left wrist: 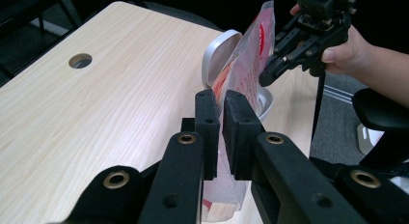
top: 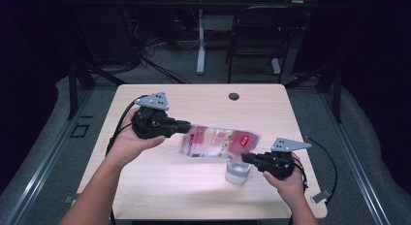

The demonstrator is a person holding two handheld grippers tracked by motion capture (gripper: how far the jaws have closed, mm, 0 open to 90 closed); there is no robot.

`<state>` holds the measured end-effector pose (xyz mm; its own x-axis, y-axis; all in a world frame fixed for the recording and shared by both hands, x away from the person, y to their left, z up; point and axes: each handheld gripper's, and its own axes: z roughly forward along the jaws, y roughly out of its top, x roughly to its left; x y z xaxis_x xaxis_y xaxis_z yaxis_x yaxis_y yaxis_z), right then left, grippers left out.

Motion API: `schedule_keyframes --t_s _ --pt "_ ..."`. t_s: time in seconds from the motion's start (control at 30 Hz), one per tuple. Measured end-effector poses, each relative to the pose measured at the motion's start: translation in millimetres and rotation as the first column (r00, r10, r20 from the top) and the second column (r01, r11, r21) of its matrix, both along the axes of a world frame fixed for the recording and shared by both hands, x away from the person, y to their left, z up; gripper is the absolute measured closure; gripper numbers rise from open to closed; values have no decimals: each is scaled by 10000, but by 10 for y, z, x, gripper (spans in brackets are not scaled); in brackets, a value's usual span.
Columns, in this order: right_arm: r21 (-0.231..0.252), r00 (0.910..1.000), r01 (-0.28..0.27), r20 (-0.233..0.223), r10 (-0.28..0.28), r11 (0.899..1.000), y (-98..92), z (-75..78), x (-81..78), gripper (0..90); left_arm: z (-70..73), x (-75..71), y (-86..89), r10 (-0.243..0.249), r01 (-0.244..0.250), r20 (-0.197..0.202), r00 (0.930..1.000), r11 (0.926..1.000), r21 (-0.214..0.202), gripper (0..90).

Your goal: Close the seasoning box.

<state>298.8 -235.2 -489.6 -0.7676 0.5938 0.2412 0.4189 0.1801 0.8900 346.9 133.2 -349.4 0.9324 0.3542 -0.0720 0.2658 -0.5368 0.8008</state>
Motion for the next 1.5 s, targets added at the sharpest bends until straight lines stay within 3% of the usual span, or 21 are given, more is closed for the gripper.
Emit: schedule_keyframes --t_s 0.27,0.73,0.9,1.5 --pt "37 10000 -1 38 1 10000 -7 7 2 866 -34 20 19 50 -46 -107 9999 9994 342 847" --pt "276 10000 39 89 -41 9996 7 23 5 878 -111 12 66 282 -286 109 9995 9988 395 875" --pt "152 9999 -36 158 34 9999 19 44 1 883 -140 7 107 280 -286 132 9995 9985 474 877" --pt "161 9989 -31 474 23 9999 86 90 -17 893 -387 -21 303 693 -693 -106 9975 9976 9 865"
